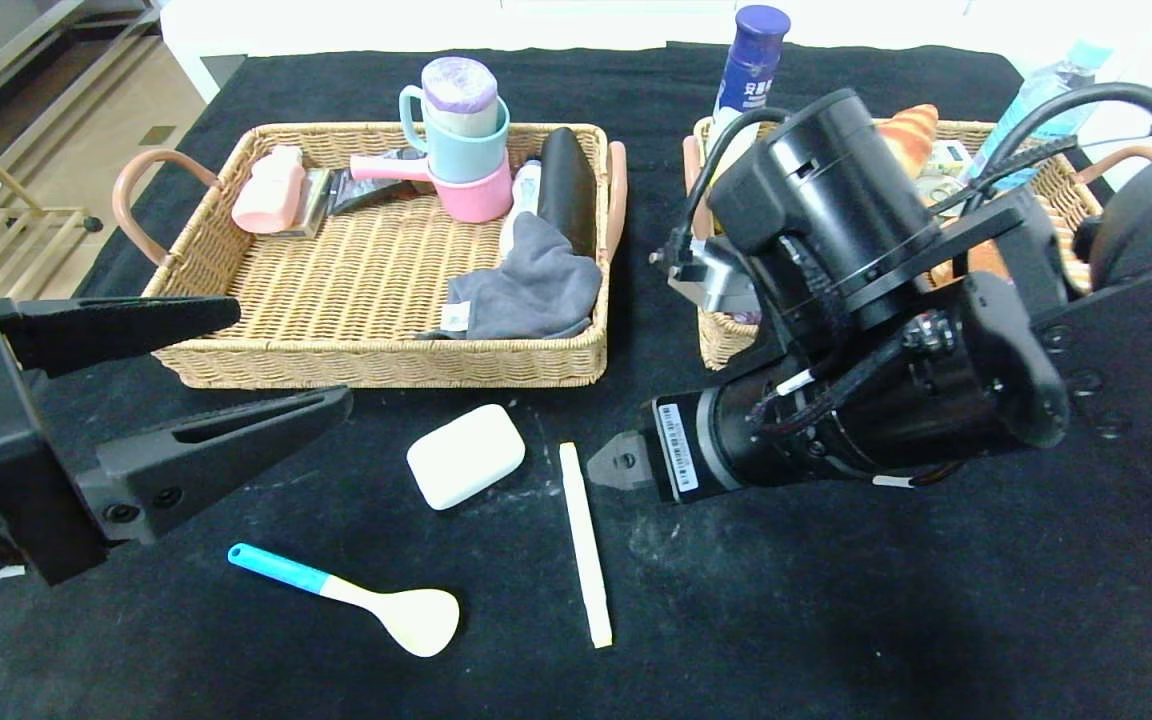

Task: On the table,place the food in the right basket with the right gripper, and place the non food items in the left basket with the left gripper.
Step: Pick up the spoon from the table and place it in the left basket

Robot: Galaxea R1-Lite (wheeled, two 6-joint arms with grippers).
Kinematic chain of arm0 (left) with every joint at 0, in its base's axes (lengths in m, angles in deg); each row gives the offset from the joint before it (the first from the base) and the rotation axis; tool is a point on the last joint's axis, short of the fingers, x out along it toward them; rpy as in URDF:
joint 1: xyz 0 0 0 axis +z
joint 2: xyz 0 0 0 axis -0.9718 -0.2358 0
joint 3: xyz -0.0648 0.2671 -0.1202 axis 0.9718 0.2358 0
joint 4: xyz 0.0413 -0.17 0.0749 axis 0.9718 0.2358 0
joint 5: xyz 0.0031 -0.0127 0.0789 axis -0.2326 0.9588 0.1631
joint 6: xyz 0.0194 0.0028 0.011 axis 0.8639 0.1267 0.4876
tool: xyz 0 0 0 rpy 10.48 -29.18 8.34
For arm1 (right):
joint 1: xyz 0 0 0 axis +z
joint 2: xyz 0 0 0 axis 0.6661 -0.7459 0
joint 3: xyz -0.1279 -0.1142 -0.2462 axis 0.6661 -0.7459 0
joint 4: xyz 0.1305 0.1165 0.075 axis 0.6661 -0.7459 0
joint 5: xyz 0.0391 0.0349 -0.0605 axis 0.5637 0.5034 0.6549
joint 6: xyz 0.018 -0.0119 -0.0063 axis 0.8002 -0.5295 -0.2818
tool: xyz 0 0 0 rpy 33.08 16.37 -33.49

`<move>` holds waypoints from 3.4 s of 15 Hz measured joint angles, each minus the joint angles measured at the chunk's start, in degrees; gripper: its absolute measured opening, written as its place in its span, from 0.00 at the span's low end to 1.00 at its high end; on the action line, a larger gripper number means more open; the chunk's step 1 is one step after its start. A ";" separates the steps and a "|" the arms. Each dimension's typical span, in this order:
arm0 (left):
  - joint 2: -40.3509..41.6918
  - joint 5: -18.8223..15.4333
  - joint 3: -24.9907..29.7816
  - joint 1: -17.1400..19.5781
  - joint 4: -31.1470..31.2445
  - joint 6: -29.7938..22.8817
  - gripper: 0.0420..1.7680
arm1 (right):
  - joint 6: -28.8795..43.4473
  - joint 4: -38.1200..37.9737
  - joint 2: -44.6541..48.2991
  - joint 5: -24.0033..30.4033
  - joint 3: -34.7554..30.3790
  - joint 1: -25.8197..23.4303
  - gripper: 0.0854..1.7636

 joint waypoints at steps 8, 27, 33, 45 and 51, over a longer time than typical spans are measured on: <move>0.09 -0.06 0.06 -0.02 0.11 0.04 0.97 | -8.77 0.02 9.59 5.23 -2.72 -6.92 0.96; -0.83 0.07 0.35 -0.02 0.39 0.09 0.97 | -30.85 15.79 35.36 32.90 -25.58 -30.84 0.96; -1.13 0.07 0.55 -0.04 0.30 0.24 0.97 | -32.40 17.55 38.94 44.84 -31.50 -40.83 0.96; -1.66 -0.09 0.13 -0.22 0.89 0.06 0.97 | -32.24 24.44 39.00 49.57 -37.84 -47.14 0.97; -2.97 0.82 -2.80 -1.22 5.74 0.22 0.97 | -32.21 24.47 38.78 49.82 -37.90 -47.09 0.97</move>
